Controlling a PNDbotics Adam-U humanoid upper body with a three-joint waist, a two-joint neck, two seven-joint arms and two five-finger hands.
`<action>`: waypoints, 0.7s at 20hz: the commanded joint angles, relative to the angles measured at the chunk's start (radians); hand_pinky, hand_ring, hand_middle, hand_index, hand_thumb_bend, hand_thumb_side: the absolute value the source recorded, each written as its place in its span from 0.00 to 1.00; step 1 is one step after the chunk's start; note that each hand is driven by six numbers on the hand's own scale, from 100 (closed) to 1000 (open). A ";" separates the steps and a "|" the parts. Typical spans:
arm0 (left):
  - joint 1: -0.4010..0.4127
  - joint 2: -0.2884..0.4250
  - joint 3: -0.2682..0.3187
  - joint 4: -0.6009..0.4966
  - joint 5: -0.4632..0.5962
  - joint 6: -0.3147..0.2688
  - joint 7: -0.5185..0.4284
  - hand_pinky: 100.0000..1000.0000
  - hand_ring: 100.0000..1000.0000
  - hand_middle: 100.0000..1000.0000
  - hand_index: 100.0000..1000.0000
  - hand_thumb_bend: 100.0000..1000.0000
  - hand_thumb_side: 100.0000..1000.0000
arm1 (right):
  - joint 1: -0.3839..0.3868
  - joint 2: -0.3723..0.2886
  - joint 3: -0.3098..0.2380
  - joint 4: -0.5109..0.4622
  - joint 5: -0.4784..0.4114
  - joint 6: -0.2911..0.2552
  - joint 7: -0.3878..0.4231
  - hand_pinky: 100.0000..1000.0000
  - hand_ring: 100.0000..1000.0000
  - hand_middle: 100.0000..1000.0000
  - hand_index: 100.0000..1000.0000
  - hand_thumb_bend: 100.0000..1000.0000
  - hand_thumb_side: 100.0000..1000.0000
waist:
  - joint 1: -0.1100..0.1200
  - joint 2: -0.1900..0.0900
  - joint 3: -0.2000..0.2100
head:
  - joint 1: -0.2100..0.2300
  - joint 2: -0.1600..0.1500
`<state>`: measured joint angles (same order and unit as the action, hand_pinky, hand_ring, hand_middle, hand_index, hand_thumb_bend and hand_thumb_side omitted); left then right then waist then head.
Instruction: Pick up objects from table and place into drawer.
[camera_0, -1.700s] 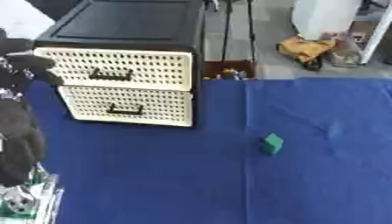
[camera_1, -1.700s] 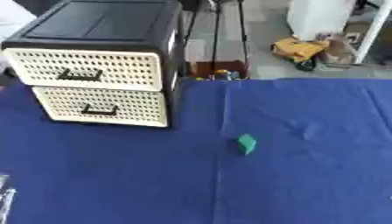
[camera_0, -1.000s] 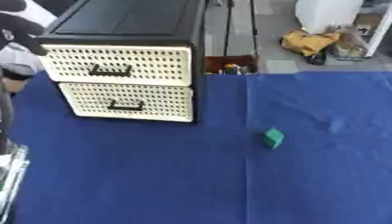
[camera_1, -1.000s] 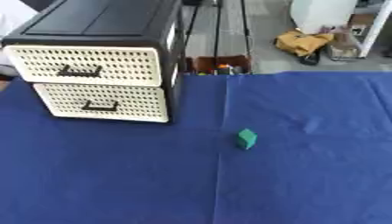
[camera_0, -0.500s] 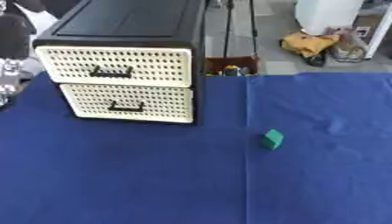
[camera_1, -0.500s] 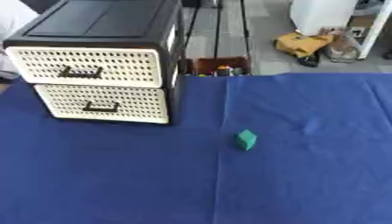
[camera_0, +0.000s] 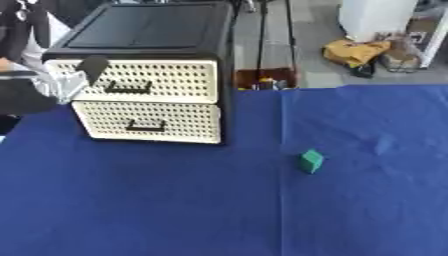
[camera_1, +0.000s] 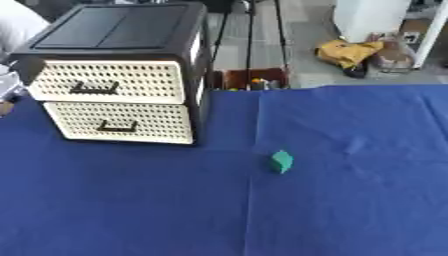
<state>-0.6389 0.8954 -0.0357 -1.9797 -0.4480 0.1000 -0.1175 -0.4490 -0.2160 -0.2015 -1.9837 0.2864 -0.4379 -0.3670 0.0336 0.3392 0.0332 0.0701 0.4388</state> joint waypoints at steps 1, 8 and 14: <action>-0.026 0.060 -0.005 0.004 -0.023 0.030 -0.093 0.00 0.00 0.11 0.89 0.43 0.26 | -0.006 -0.023 0.005 -0.016 -0.008 -0.001 0.008 0.63 0.59 0.45 0.73 0.00 0.86 | 0.003 -0.025 0.000 | 0.005 0.002; -0.072 0.076 -0.040 0.055 -0.055 0.069 -0.209 0.00 0.00 0.00 0.79 0.24 0.05 | -0.003 -0.022 0.010 -0.016 -0.014 0.000 0.021 0.63 0.59 0.44 0.72 0.00 0.85 | 0.007 -0.026 -0.004 | 0.010 0.003; -0.128 0.067 -0.085 0.147 -0.092 0.049 -0.336 0.00 0.00 0.00 0.89 0.22 0.00 | 0.001 -0.022 0.013 -0.016 -0.019 -0.001 0.030 0.63 0.59 0.44 0.72 0.00 0.85 | 0.011 -0.027 -0.008 | 0.016 0.004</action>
<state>-0.7500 0.9302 -0.1208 -1.8450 -0.5268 0.1548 -0.4261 -0.4398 -0.2165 -0.1906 -1.9837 0.2716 -0.4378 -0.3415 0.0436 0.3384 0.0247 0.0811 0.4388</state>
